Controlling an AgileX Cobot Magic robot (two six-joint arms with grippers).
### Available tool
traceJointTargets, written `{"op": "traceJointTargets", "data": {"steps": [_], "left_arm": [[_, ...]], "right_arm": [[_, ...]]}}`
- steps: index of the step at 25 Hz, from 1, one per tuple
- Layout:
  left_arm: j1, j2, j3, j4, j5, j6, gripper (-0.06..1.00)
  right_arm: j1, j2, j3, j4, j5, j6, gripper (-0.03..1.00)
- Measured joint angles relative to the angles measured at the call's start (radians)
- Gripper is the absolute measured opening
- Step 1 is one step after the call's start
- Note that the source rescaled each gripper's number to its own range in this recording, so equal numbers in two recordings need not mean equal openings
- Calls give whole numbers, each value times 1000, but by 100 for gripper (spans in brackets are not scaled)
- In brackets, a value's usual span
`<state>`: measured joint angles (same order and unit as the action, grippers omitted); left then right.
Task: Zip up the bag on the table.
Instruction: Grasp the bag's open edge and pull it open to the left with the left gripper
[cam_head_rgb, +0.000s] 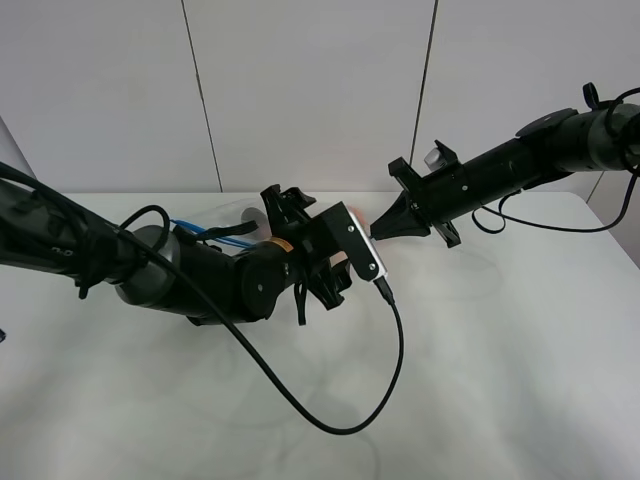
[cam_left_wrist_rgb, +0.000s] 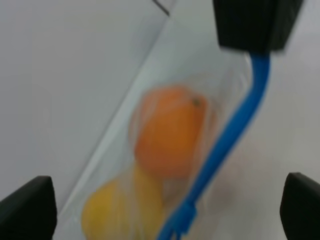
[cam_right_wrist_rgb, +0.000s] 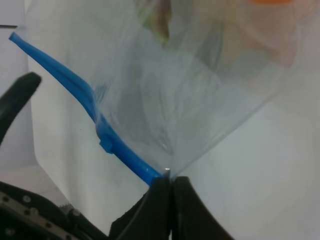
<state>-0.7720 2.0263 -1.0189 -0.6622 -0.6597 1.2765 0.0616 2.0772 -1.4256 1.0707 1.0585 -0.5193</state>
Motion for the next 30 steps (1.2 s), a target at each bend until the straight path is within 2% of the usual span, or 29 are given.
{"op": "traceJointTargets", "data": {"steps": [1, 7, 10, 15, 23, 27, 30], "left_arm": [[0, 0, 0, 16, -4, -18, 92], [0, 0, 2, 35, -8, -42, 46], [0, 0, 18, 36, -21, -42, 35], [10, 0, 39, 50, -26, -42, 31], [24, 0, 41, 209, -34, -55, 31], [24, 0, 41, 234, -32, -63, 31], [24, 0, 41, 236, -32, -63, 23]], "right_arm": [[0, 0, 0, 0, 0, 2, 0], [0, 0, 0, 1, 0, 2, 0], [0, 0, 0, 6, 0, 2, 0], [0, 0, 0, 7, 0, 2, 0], [0, 0, 0, 7, 0, 2, 0], [0, 0, 0, 7, 0, 2, 0], [0, 0, 0, 7, 0, 2, 0]]}}
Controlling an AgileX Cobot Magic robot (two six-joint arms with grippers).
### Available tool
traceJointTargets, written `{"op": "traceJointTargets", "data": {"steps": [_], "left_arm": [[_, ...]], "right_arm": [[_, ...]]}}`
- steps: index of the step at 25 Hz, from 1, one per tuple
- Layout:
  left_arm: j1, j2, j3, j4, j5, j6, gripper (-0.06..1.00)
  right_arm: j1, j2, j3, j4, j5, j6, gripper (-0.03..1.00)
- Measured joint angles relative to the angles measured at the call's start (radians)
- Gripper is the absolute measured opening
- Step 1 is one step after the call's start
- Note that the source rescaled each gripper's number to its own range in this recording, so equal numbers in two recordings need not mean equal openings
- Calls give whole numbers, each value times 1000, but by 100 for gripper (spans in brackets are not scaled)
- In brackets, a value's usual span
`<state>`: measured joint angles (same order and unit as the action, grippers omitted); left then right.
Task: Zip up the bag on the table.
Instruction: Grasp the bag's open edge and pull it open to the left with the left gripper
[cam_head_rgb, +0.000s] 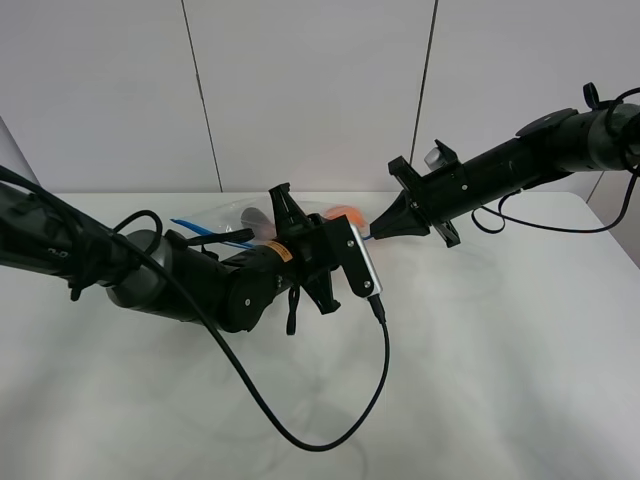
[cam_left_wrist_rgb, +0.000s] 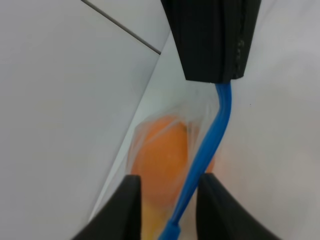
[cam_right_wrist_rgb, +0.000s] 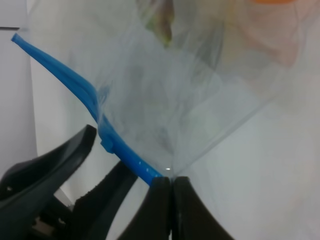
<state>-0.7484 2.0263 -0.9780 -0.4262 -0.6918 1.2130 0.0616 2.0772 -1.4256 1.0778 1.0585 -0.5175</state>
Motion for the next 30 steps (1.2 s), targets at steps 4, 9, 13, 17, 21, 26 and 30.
{"op": "traceJointTargets", "data": {"steps": [4, 9, 13, 17, 21, 26, 30], "left_arm": [[11, 0, 0, 5, 5, -1, 14], [45, 0, 0, 16, 18, -39, 13], [49, 0, 0, 27, 24, -45, 13], [49, 0, 0, 31, 28, -45, 11], [49, 0, 0, 34, 36, -45, 1], [54, 0, 0, 34, 43, -45, 0], [85, 0, 1, 55, 47, -32, 0]], "right_arm": [[0, 0, 0, 1, -1, 0, 0], [0, 0, 0, 5, -4, 0, 0], [0, 0, 0, 7, -4, 0, 0], [0, 0, 0, 7, -3, 0, 0], [0, 0, 0, 7, -3, 0, 0], [0, 0, 0, 7, -3, 0, 0], [0, 0, 0, 16, -4, 1, 0]]}}
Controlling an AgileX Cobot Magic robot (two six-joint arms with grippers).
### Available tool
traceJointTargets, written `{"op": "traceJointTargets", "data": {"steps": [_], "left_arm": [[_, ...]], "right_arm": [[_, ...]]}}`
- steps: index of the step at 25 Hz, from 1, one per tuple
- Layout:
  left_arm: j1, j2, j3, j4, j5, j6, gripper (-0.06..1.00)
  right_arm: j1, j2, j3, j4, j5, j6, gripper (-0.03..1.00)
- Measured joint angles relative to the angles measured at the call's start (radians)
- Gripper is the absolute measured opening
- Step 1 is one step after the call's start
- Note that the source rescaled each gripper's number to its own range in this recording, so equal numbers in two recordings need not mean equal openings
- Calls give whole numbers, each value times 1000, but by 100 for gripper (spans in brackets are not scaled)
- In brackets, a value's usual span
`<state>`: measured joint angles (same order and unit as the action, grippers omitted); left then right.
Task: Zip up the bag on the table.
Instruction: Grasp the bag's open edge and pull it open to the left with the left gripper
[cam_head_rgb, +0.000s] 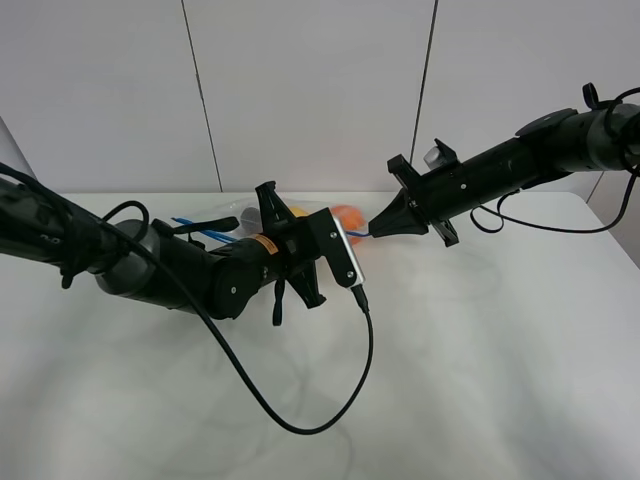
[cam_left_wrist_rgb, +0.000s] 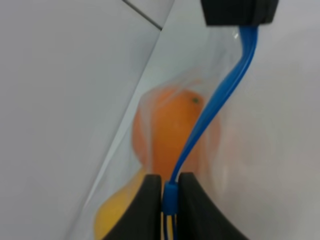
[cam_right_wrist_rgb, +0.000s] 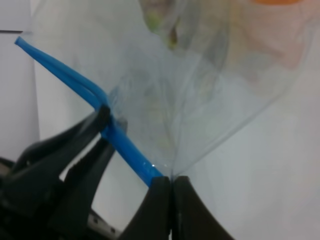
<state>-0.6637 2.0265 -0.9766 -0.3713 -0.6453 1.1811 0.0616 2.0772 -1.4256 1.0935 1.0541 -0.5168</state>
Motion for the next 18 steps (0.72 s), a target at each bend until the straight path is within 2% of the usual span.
{"op": "traceJointTargets", "data": {"steps": [18], "left_arm": [[292, 0, 4, 16, -9, 107, 0]], "right_arm": [[0, 0, 0, 18, -3, 0, 0]]}}
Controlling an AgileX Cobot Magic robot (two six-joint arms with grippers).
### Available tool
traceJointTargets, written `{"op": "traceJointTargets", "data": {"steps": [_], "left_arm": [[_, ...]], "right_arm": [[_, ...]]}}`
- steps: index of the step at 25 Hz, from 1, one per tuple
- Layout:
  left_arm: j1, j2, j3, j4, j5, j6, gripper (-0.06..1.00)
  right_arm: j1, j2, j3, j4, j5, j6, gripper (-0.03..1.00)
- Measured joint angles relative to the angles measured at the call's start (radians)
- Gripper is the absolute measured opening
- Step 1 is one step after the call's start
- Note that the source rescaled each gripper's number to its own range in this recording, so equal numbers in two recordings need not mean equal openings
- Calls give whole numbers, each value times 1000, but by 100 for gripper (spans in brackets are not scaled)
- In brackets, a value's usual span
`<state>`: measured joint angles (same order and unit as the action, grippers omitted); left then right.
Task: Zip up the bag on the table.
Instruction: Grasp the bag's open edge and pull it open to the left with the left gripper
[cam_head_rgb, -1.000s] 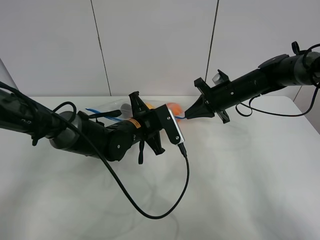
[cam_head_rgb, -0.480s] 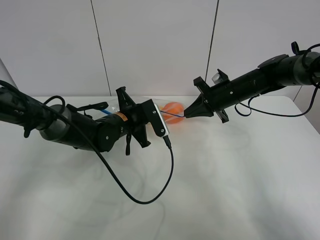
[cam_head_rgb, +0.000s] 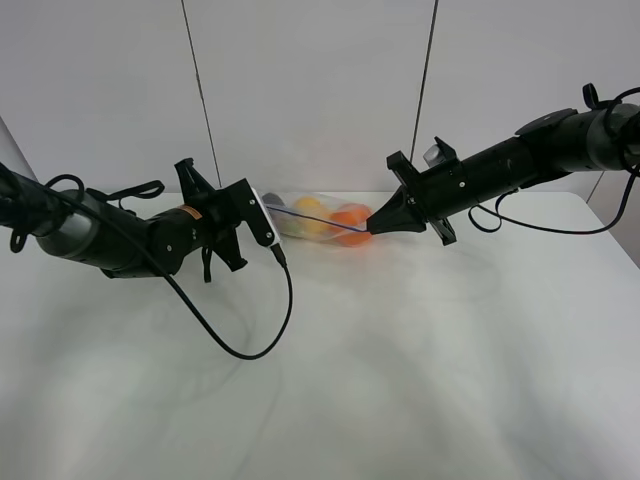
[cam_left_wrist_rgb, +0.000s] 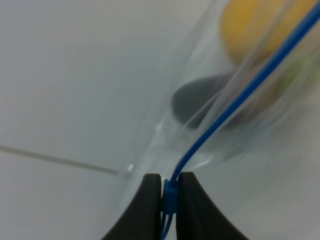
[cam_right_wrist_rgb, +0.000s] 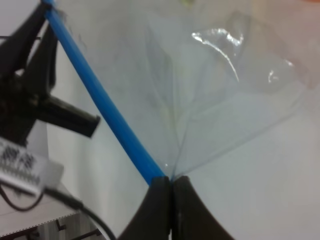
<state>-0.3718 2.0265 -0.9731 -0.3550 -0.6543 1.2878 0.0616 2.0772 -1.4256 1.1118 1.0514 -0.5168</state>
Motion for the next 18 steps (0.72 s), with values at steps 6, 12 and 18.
{"op": "traceJointTargets", "data": {"steps": [6, 12, 18], "left_arm": [[66, 0, 1, 5, -2, 5, 0], [136, 0, 1, -2, -10, 27, 0], [147, 0, 1, -7, -12, 31, 0]], "right_arm": [[0, 0, 0, 3, 0, 0, 0], [0, 0, 0, -4, 2, 0, 0], [0, 0, 0, -7, 2, 0, 0]]}}
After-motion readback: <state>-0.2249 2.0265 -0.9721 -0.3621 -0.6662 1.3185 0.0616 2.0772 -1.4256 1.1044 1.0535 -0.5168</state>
